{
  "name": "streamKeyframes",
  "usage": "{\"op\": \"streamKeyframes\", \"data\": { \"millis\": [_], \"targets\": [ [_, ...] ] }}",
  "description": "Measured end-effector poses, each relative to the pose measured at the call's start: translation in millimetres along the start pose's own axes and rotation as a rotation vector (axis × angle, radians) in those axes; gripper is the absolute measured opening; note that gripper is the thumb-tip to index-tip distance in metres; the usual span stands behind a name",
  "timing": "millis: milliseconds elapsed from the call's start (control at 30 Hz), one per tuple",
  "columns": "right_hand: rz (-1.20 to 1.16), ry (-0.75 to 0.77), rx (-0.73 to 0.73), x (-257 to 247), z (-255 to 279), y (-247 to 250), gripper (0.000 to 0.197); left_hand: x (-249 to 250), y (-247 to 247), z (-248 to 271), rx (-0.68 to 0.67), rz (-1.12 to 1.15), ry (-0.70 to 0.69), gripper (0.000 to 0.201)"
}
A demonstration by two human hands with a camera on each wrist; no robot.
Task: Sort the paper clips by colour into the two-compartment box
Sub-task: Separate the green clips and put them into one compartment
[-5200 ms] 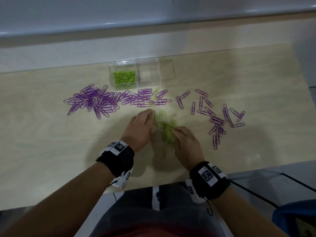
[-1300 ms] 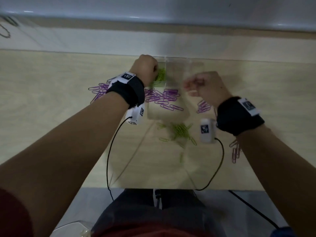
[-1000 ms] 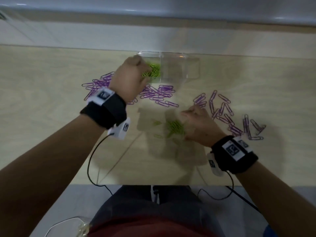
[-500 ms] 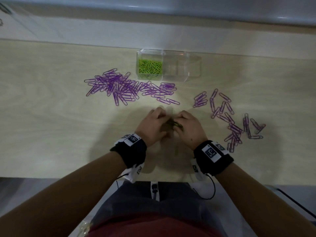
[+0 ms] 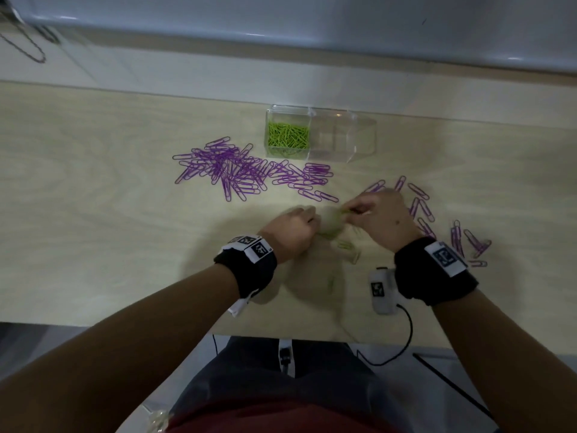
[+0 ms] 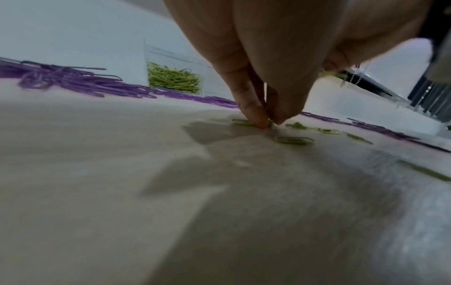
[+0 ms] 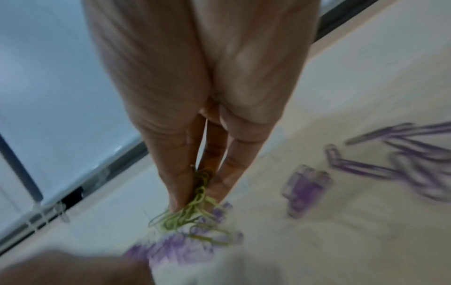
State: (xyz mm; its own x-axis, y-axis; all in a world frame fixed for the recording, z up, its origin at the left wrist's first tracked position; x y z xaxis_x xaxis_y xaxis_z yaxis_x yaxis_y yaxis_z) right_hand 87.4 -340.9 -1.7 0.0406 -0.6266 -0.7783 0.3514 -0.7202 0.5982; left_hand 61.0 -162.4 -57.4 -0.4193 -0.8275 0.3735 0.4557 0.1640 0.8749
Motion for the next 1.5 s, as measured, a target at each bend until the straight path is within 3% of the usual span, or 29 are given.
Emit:
{"op": "streamKeyframes", "data": {
  "millis": [100, 233, 367, 533, 667, 767, 833, 967, 1033, 1100, 1167, 1233, 1333, 1500],
  "targets": [
    [-0.085, 0.050, 0.030, -28.6, -38.7, 14.9, 0.020, -5.8, 8.3, 4.7, 0.038, -0.030, -0.092, 0.019],
    [-0.084, 0.152, 0.057, -63.5, -104.2, 15.0, 0.026, -11.2, 30.9, 16.3, 0.186, 0.096, -0.137, 0.029],
    [-0.071, 0.158, 0.079, -81.2, -153.7, -4.4, 0.023, -36.8, 51.8, 27.7, 0.229, 0.358, 0.069, 0.021],
    [0.166, 0.125, -0.007, -74.4, -170.6, -33.8, 0.021, -66.9, 96.1, 18.6, 0.465, 0.485, 0.280, 0.015],
    [0.217, 0.191, -0.011, -70.9, -155.2, -20.5, 0.023, -79.9, 120.5, -18.4, 0.490, 0.376, 0.361, 0.013],
    [0.155, 0.246, 0.078, -59.2, -123.3, 6.0, 0.024, -75.8, 129.0, -51.1, 0.355, 0.216, 0.409, 0.018],
    [0.173, 0.232, 0.046, -41.0, -93.1, 17.0, 0.021, -71.0, 126.6, -64.3, 0.259, 0.118, 0.418, 0.023],
    [0.284, 0.188, -0.291, 9.9, -28.1, 14.1, 0.033, -61.6, 105.4, -41.2, 0.347, 0.172, 0.217, 0.029],
    [0.458, 0.355, -0.445, 30.2, -2.7, -2.6, 0.037, -51.7, 77.2, -17.2, 0.221, 0.233, 0.110, 0.037],
    [0.641, 0.458, -0.520, 46.7, 13.6, -20.3, 0.042, -39.4, 46.9, 7.0, 0.009, 0.395, 0.110, 0.058],
    [0.601, 0.401, -0.485, 52.0, 22.8, -29.1, 0.054, -29.6, 23.0, 22.5, -0.089, 0.415, 0.169, 0.080],
    [0.453, 0.354, -0.345, 48.2, 30.2, -35.1, 0.056, -20.9, 6.6, 28.7, -0.051, 0.270, 0.186, 0.085],
    [0.387, 0.381, -0.150, 40.9, 36.8, -50.6, 0.041, -10.9, -8.5, 29.2, 0.087, 0.296, 0.209, 0.072],
    [0.271, 0.227, -0.090, 35.4, 34.2, -64.9, 0.013, -2.9, -20.7, 28.4, 0.256, 0.431, 0.276, 0.038]
  ]
}}
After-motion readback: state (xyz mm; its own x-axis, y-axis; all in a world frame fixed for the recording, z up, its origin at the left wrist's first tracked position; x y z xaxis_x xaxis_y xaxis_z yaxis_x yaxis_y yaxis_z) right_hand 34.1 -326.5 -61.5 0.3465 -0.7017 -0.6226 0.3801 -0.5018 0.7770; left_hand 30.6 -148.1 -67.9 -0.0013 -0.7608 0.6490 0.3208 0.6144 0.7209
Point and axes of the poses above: each hand's wrist, its own z-axis away from the middle knuckle, its own y-axis out of the back of the hand, x = y × z, the point moved 2 cm from there along -z, towards the middle knuckle, and after that the axes turned 10 degrees about y, right-handed, at the moved point
